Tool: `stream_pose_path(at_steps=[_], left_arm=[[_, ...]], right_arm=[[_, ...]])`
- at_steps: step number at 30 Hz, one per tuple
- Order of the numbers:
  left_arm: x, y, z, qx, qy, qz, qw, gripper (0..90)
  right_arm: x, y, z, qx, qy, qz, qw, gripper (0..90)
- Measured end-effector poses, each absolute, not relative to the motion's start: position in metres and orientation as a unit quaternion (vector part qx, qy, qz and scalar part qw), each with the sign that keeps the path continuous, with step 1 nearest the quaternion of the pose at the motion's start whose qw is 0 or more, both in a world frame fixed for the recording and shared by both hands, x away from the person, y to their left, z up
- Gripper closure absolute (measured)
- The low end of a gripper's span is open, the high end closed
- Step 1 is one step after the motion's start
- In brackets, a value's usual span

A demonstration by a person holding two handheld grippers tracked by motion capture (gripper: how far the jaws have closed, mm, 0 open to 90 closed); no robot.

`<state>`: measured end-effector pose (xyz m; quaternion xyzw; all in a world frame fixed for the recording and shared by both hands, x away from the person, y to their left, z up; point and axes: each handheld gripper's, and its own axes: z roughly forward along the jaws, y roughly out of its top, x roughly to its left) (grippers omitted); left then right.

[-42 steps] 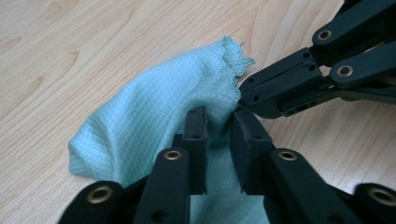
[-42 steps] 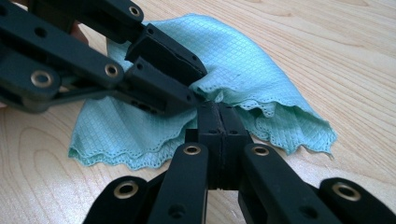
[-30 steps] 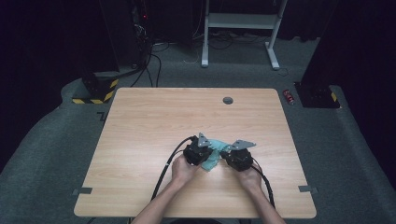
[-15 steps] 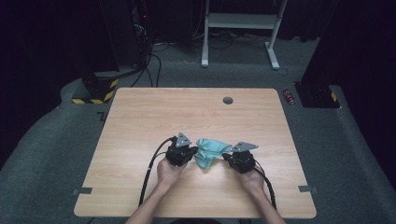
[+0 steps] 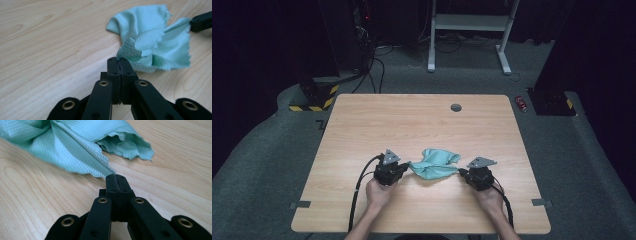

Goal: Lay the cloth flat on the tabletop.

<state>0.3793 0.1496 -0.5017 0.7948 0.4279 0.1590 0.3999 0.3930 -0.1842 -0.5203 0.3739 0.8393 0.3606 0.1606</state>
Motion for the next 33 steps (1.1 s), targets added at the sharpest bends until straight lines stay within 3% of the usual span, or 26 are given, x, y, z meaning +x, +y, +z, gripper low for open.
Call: stream_pose_path(at_steps=[14, 15, 16, 23, 28, 33], left_arm=[[0.36, 0.169, -0.515, 0.797, 0.446, 0.159, 0.374, 86.1], [0.359, 0.17, -0.514, 0.796, 0.448, 0.158, 0.377, 82.0], [0.357, 0.172, -0.511, 0.79, 0.449, 0.157, 0.388, 71.4], [0.355, 0.159, -0.484, 0.794, 0.41, 0.182, 0.41, 48.3], [0.373, 0.135, -0.47, 0.809, 0.385, 0.182, 0.404, 46.4], [0.396, 0.108, -0.474, 0.83, 0.376, 0.161, 0.378, 50.6]], right_arm=[[0.38, -0.197, -0.52, 0.38, 0.838, 0.355, 0.165, 90.0], [0.378, -0.198, -0.52, 0.379, 0.838, 0.358, 0.162, 90.0], [0.377, -0.197, -0.519, 0.374, 0.84, 0.358, 0.16, 89.5], [0.374, -0.193, -0.505, 0.363, 0.83, 0.39, 0.165, 71.5], [0.381, -0.18, -0.496, 0.348, 0.832, 0.398, 0.167, 69.2], [0.396, -0.156, -0.497, 0.335, 0.844, 0.39, 0.152, 66.9]])
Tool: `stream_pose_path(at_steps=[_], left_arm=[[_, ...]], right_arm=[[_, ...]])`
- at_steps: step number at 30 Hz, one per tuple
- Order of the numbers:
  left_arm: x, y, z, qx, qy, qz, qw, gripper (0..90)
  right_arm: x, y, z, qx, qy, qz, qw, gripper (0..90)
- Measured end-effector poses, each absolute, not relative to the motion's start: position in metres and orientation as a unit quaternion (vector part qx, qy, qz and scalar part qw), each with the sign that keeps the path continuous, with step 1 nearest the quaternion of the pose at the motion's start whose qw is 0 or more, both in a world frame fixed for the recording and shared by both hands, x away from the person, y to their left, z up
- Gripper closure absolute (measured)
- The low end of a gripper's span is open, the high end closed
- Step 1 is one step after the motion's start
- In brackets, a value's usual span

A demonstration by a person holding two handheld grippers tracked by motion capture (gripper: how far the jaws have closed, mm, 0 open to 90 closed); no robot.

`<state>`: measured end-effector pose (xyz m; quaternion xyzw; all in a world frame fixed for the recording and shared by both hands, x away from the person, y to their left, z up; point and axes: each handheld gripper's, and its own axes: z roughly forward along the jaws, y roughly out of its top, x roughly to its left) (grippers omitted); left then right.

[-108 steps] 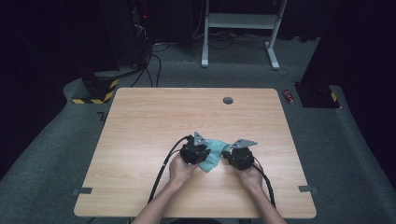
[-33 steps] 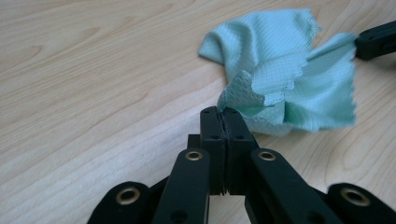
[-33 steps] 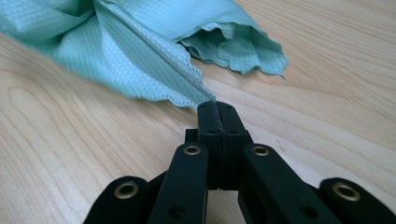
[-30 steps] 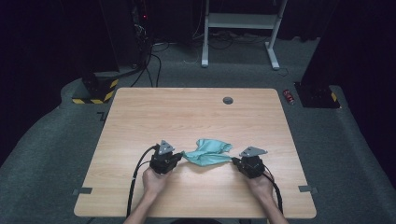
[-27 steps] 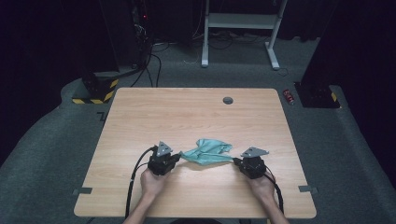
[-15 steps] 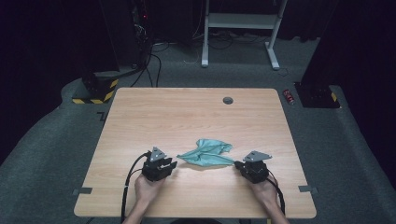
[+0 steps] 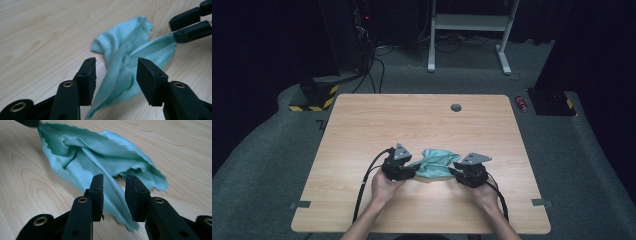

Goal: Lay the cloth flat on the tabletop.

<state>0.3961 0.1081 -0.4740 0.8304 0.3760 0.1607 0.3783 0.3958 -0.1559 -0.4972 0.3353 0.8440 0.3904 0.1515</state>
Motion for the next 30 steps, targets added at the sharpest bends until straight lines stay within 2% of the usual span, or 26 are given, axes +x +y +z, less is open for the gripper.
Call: stream_pose_path(at_steps=[3, 4, 5, 6, 8, 9, 11, 18, 23, 27, 28, 30], left_arm=[[0.405, 0.095, -0.48, 0.845, 0.369, 0.157, 0.353, 53.4], [0.41, 0.088, -0.482, 0.854, 0.362, 0.156, 0.34, 62.3], [0.41, 0.088, -0.482, 0.854, 0.362, 0.156, 0.34, 67.0], [0.411, 0.086, -0.483, 0.854, 0.362, 0.153, 0.34, 67.0], [0.412, 0.086, -0.483, 0.855, 0.361, 0.15, 0.34, 77.8], [0.412, 0.087, -0.483, 0.856, 0.362, 0.15, 0.337, 83.1], [0.411, 0.091, -0.482, 0.855, 0.368, 0.147, 0.336, 87.6], [0.404, 0.117, -0.48, 0.838, 0.392, 0.151, 0.348, 88.4], [0.396, 0.148, -0.491, 0.825, 0.433, 0.125, 0.342, 88.4], [0.392, 0.149, -0.498, 0.828, 0.44, 0.104, 0.331, 87.9], [0.392, 0.146, -0.499, 0.831, 0.437, 0.111, 0.326, 86.8], [0.39, 0.144, -0.499, 0.832, 0.429, 0.123, 0.329, 75.0]], right_arm=[[0.402, -0.146, -0.501, 0.333, 0.85, 0.382, 0.144, 66.8], [0.406, -0.142, -0.506, 0.334, 0.855, 0.372, 0.141, 72.0], [0.406, -0.142, -0.506, 0.334, 0.855, 0.372, 0.141, 72.0], [0.407, -0.141, -0.507, 0.335, 0.856, 0.367, 0.139, 76.4], [0.408, -0.14, -0.509, 0.331, 0.861, 0.359, 0.14, 86.5], [0.407, -0.14, -0.509, 0.331, 0.862, 0.358, 0.14, 89.0], [0.407, -0.141, -0.508, 0.328, 0.862, 0.359, 0.141, 89.6], [0.4, -0.147, -0.506, 0.325, 0.862, 0.357, 0.152, 90.0], [0.391, -0.164, -0.508, 0.337, 0.86, 0.353, 0.152, 90.0], [0.387, -0.168, -0.508, 0.336, 0.86, 0.357, 0.141, 89.7], [0.386, -0.166, -0.508, 0.333, 0.863, 0.352, 0.143, 89.3], [0.386, -0.162, -0.508, 0.328, 0.865, 0.349, 0.146, 80.9]])
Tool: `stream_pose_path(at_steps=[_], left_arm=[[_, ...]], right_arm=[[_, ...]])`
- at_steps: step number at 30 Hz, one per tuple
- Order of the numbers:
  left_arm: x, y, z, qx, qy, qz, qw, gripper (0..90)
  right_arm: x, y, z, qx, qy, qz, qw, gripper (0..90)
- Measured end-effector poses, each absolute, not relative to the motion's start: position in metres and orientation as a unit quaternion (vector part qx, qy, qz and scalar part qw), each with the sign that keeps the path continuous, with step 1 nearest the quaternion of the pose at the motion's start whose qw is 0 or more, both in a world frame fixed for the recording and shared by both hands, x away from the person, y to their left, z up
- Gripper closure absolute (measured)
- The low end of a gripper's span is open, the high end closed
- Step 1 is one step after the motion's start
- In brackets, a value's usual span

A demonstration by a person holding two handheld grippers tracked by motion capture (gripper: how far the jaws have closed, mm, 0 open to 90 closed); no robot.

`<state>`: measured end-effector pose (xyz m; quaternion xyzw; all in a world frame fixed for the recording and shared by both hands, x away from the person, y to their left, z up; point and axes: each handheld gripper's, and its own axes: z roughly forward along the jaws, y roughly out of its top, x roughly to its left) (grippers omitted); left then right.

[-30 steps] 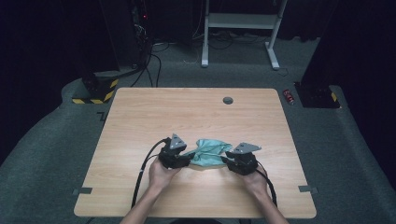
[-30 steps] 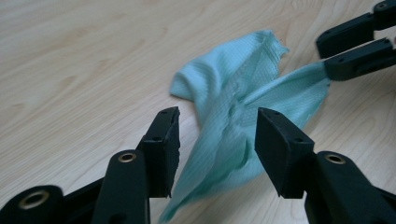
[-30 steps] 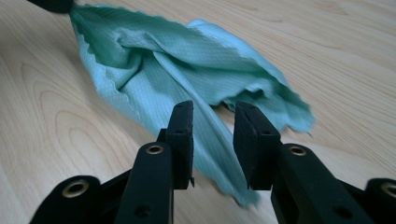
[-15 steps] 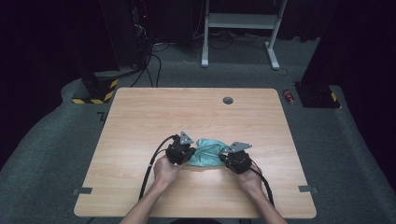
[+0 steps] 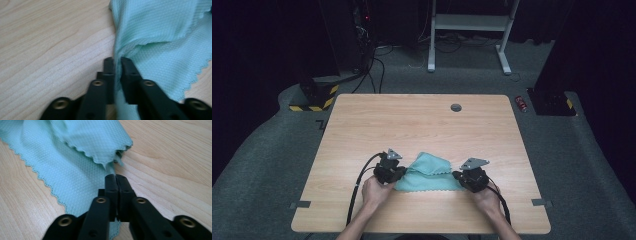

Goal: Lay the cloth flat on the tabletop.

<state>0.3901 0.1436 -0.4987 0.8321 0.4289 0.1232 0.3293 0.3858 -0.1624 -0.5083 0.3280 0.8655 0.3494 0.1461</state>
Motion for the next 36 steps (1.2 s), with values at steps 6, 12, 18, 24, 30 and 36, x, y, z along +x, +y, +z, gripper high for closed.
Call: stream_pose_path(at_steps=[6, 12, 18, 24, 30, 36], left_arm=[[0.386, 0.123, -0.482, 0.843, 0.374, 0.15, 0.357, 52.9], [0.391, 0.089, -0.484, 0.865, 0.332, 0.132, 0.352, 45.6], [0.388, 0.063, -0.49, 0.879, 0.302, 0.168, 0.328, 44.0], [0.391, 0.059, -0.483, 0.871, 0.304, 0.185, 0.339, 66.3], [0.398, 0.07, -0.475, 0.861, 0.319, 0.189, 0.347, 86.3], [0.406, 0.082, -0.469, 0.844, 0.349, 0.166, 0.371, 89.1]], right_arm=[[0.389, -0.164, -0.503, 0.343, 0.85, 0.375, 0.139, 71.7], [0.4, -0.151, -0.497, 0.332, 0.853, 0.381, 0.129, 89.3], [0.404, -0.142, -0.487, 0.327, 0.851, 0.39, 0.126, 89.7], [0.41, -0.137, -0.473, 0.328, 0.844, 0.407, 0.121, 89.4], [0.413, -0.135, -0.469, 0.325, 0.842, 0.415, 0.118, 86.8], [0.406, -0.14, -0.472, 0.323, 0.836, 0.422, 0.132, 75.8]])
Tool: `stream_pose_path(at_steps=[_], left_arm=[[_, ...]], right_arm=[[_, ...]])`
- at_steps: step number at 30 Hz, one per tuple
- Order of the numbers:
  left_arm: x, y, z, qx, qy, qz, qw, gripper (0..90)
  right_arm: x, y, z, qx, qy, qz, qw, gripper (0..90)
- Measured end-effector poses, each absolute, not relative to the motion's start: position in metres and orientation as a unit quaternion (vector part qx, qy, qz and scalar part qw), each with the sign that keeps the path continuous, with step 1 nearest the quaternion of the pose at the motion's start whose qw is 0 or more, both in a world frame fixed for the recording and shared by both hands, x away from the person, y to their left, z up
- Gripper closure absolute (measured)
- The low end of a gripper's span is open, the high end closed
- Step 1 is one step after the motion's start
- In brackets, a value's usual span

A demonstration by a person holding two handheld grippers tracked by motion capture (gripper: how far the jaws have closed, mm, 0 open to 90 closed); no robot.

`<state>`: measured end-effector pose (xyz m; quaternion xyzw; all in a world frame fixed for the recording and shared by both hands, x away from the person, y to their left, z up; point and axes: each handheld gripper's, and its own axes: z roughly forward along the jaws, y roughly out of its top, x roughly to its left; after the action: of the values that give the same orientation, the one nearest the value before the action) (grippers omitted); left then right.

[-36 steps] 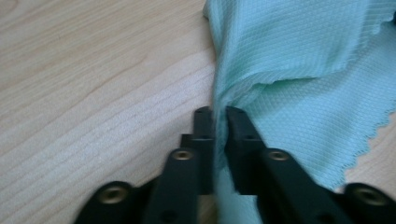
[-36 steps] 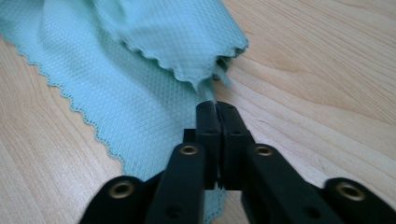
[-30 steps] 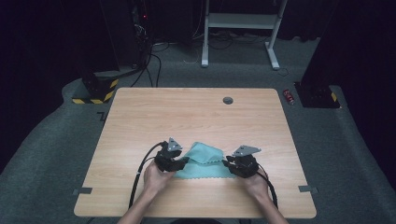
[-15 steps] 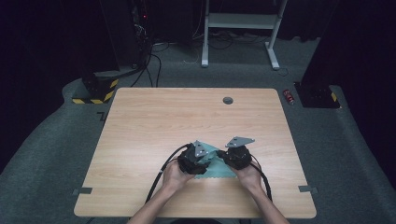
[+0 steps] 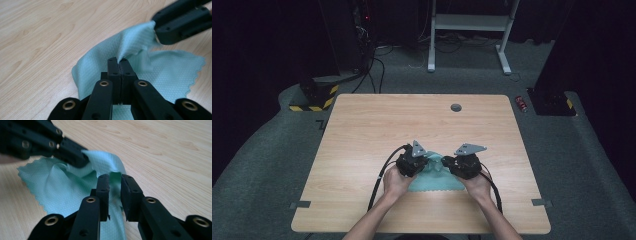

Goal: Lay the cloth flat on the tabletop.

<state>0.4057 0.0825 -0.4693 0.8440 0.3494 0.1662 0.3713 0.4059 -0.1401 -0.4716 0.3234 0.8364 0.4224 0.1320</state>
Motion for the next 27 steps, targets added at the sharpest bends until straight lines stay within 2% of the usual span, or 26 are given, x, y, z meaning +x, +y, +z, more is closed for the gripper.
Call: stream_pose_path(at_steps=[6, 10, 11, 13, 17, 27], left_arm=[[0.412, 0.09, -0.47, 0.833, 0.369, 0.153, 0.384, 89.2], [0.415, 0.092, -0.471, 0.828, 0.375, 0.146, 0.39, 89.2], [0.415, 0.092, -0.471, 0.826, 0.378, 0.144, 0.392, 89.2], [0.416, 0.094, -0.47, 0.825, 0.379, 0.145, 0.393, 89.2], [0.417, 0.099, -0.469, 0.818, 0.387, 0.139, 0.401, 89.2], [0.427, 0.133, -0.463, 0.787, 0.429, 0.138, 0.421, 89.2]], right_arm=[[0.394, -0.144, -0.482, 0.321, 0.841, 0.412, 0.139, 71.1], [0.39, -0.142, -0.493, 0.328, 0.839, 0.41, 0.14, 61.3], [0.39, -0.14, -0.495, 0.334, 0.839, 0.407, 0.138, 61.5], [0.391, -0.138, -0.497, 0.339, 0.838, 0.402, 0.145, 67.0], [0.394, -0.139, -0.497, 0.34, 0.834, 0.412, 0.14, 89.1], [0.408, -0.156, -0.476, 0.352, 0.828, 0.405, 0.163, 90.0]])
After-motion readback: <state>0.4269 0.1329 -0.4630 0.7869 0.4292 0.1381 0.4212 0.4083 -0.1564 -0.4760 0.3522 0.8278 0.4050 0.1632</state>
